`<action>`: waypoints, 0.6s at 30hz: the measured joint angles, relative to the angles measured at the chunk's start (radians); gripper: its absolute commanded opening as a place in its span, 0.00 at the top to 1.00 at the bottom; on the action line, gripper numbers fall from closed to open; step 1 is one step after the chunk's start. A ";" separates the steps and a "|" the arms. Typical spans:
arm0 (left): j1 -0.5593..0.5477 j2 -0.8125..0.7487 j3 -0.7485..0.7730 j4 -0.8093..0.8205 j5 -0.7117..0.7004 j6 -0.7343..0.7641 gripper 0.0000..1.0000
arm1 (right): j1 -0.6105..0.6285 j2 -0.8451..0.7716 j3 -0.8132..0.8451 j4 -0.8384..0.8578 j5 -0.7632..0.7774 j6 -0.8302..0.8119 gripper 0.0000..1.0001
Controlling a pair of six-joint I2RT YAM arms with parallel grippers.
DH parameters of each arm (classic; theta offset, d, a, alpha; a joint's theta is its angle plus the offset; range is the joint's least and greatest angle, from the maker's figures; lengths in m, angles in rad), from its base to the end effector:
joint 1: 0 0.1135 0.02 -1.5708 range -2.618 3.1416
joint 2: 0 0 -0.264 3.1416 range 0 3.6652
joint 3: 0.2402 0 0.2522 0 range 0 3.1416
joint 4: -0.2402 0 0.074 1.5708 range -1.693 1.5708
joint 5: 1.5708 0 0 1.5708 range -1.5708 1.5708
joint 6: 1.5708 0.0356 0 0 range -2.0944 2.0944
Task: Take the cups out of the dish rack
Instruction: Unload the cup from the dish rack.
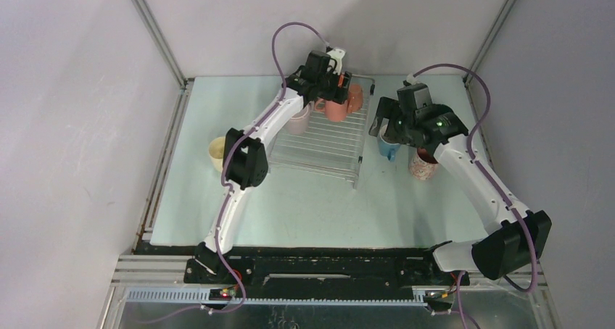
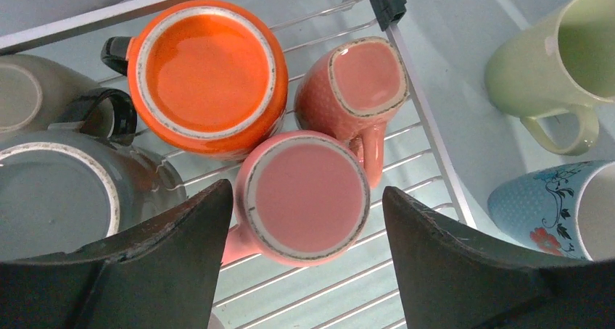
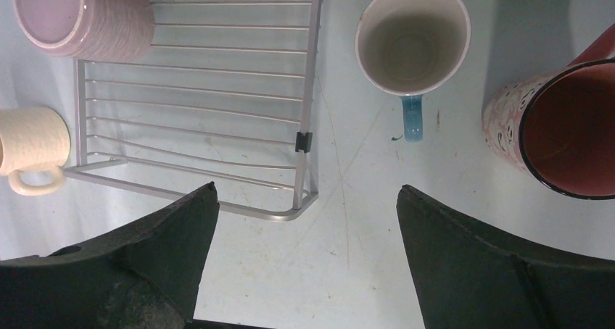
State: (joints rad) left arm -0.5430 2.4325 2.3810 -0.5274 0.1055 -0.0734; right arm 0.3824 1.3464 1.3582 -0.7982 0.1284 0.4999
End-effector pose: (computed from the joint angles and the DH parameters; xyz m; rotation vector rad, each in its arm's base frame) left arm 0.4772 -0.2924 0.2729 0.5685 2.1083 -0.4681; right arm 0.2640 0.1013 0.3564 0.2017 2.3579 0.2803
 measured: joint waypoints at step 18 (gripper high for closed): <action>-0.019 0.000 -0.029 -0.018 -0.077 -0.051 0.22 | 0.004 0.000 -0.031 0.011 -0.014 0.000 0.00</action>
State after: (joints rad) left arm -0.5625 2.4321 2.3516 -0.5453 0.0284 -0.1246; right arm 0.3866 1.3464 1.3273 -0.7876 0.1139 0.4995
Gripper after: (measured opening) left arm 0.790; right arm 0.993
